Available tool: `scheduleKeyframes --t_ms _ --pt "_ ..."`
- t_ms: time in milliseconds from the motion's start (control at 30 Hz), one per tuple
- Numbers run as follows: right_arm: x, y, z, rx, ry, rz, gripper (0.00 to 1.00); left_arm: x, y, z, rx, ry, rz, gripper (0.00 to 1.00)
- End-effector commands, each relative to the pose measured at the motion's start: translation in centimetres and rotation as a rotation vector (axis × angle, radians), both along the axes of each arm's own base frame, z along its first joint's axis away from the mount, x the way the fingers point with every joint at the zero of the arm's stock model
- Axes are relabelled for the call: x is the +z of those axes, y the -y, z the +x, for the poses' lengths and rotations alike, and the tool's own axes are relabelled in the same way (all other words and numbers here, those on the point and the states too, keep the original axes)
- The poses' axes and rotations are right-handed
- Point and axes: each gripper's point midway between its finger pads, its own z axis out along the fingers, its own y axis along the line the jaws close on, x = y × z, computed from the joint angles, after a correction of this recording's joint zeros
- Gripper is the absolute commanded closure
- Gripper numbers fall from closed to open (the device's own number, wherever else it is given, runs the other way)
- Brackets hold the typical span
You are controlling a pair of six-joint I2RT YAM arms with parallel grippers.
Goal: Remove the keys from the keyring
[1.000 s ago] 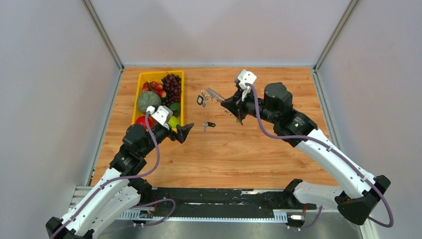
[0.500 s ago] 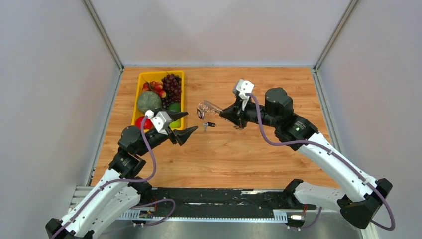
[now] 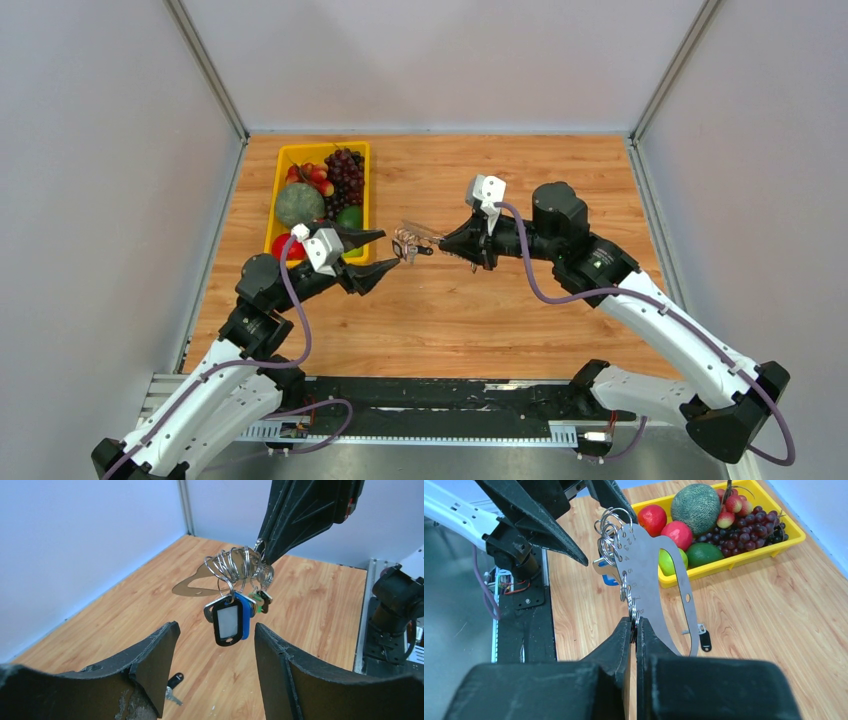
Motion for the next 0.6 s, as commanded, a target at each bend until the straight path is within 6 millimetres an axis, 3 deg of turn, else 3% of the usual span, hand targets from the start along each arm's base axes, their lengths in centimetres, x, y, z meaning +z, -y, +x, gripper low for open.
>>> scheduleKeyframes --t_ms 0,367,500,567 --pt "2.7 -0.2 -1.6 0.092 0.111 0.069 1.00 1.4 0.5 -1.1 -0.064 0.048 -0.028 0.33" --pt "2.4 -0.4 -2.1 0.122 0.106 0.065 1.00 1.3 1.5 -2.8 -0.185 0.062 -0.023 0.42" --pt "2.4 -0.5 -2.2 0.128 0.106 0.063 1.00 1.2 1.8 -3.1 -0.210 0.063 -0.019 0.51" --pt "2.4 -0.4 -2.1 0.121 0.109 0.063 1.00 1.1 1.8 -3.1 -0.217 0.061 -0.014 0.65"
